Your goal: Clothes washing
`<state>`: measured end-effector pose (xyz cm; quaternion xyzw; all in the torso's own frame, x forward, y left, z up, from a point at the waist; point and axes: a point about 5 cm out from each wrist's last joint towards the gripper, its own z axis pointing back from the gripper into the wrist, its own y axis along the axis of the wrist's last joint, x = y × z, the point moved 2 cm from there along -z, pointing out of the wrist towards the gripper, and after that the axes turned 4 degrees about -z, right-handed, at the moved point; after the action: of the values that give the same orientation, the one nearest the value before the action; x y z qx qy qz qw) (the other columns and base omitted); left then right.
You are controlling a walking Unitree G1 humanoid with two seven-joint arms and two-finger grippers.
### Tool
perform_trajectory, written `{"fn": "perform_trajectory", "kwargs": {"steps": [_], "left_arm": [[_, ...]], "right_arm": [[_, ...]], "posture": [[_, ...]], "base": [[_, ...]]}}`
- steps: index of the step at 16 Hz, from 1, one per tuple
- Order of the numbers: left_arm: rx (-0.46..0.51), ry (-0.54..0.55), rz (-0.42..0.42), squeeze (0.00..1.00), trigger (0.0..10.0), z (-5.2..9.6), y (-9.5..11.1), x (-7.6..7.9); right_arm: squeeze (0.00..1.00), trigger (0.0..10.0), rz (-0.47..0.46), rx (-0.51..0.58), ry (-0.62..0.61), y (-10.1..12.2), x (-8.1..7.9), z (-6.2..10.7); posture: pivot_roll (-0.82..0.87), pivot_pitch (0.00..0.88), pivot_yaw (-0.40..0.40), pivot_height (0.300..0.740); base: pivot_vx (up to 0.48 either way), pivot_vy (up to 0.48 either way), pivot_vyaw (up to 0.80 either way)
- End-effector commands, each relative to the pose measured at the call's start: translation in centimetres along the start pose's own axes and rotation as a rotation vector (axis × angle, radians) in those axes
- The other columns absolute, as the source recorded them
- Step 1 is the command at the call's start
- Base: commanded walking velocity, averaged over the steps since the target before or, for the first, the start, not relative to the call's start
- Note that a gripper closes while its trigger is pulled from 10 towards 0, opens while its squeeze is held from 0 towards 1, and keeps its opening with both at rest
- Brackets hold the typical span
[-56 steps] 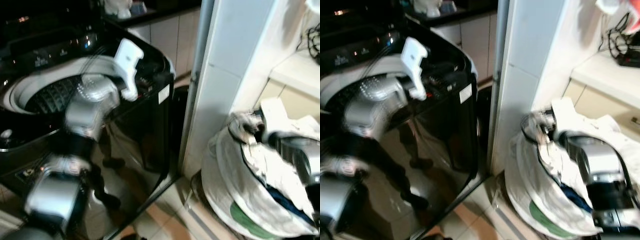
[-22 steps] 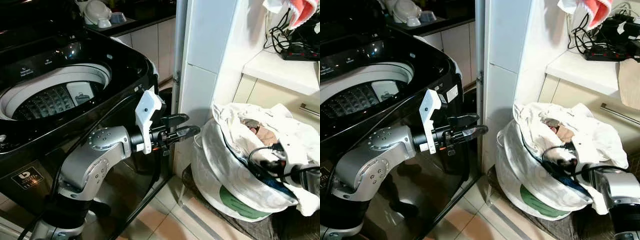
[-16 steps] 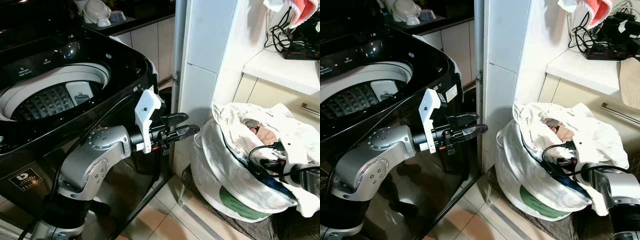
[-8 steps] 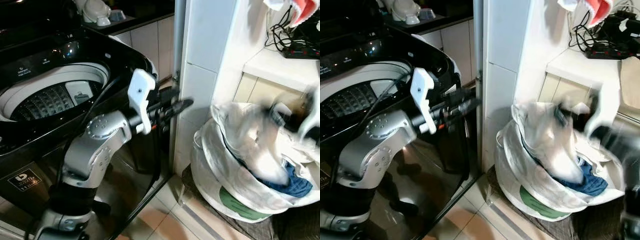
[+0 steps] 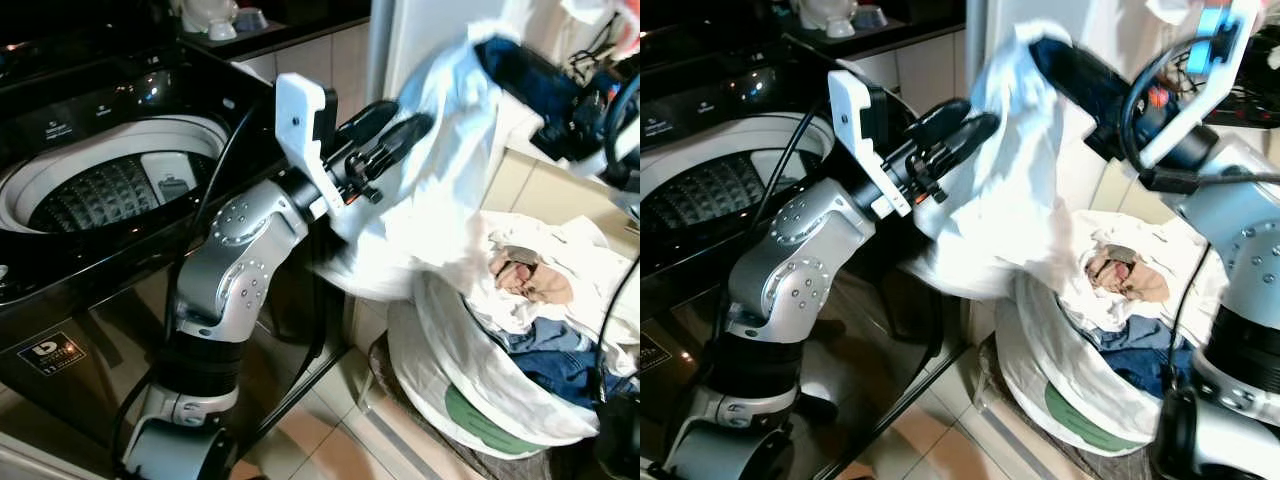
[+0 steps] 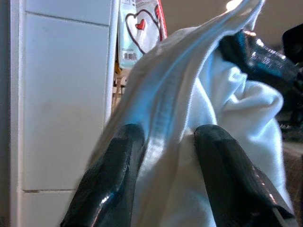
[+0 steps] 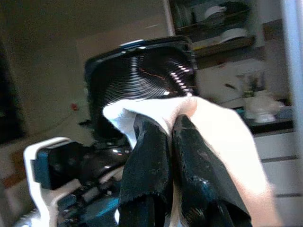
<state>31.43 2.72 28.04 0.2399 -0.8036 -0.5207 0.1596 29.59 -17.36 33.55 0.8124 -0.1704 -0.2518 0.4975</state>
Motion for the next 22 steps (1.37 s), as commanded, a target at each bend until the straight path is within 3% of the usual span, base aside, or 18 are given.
{"fn": "perform_trajectory", "kwargs": {"steps": [1,3,5,6,7,8,15,19,22], "left_arm": [[0.005,-0.052,0.075,0.00,10.0,-0.3,-0.2,0.9],[0.011,-0.139,0.145,0.00,10.0,-0.1,-0.3,2.2],[-0.074,-0.223,0.118,0.00,10.0,0.4,-1.7,3.6],[-0.094,-0.211,0.103,0.00,9.0,0.4,-2.1,3.5],[-0.125,-0.173,0.079,0.00,3.8,0.3,-2.7,3.2],[-0.138,-0.132,0.061,0.00,0.0,0.2,-3.0,2.7],[-0.173,0.000,-0.009,0.00,0.0,0.2,-3.4,0.7],[-0.156,0.014,0.003,0.00,0.0,0.2,-3.3,0.5],[-0.098,0.129,-0.025,0.00,0.0,0.4,-2.4,-1.1]], "right_arm": [[0.00,0.0,0.009,0.021,0.050,0.6,-1.4,-0.7],[0.00,0.0,-0.004,0.008,0.064,0.2,-1.9,-1.0],[0.00,0.0,-0.023,0.004,0.068,0.0,-2.0,-1.2],[0.00,0.0,-0.025,0.003,0.070,0.0,-2.1,-1.3],[0.00,0.0,-0.029,0.003,0.070,-0.1,-2.2,-1.4],[0.00,0.0,-0.032,0.001,0.070,-0.1,-2.2,-1.4],[0.00,0.0,-0.037,-0.010,0.059,-0.3,-2.3,-1.4],[0.00,0.0,-0.040,-0.016,0.054,-0.5,-2.3,-1.4],[0.00,0.0,-0.037,-0.024,0.038,-0.6,-2.1,-1.4]], "posture": [[-0.10,0.000,0.014,0.740],[-0.10,0.000,0.012,0.740],[-0.10,0.000,0.011,0.740],[-0.10,0.000,0.011,0.740],[-0.10,0.000,0.011,0.740],[-0.10,0.000,0.012,0.740],[-0.10,0.000,0.013,0.740],[-0.10,0.000,0.010,0.740],[-0.10,0.000,0.010,0.740]], "base": [[0.000,0.000,0.00],[0.000,0.000,0.00],[0.000,0.000,0.00],[0.000,0.000,0.00],[0.000,0.000,0.00],[0.000,0.000,0.00],[0.000,0.000,0.00],[0.000,0.000,0.00],[0.000,0.000,0.00]]}}
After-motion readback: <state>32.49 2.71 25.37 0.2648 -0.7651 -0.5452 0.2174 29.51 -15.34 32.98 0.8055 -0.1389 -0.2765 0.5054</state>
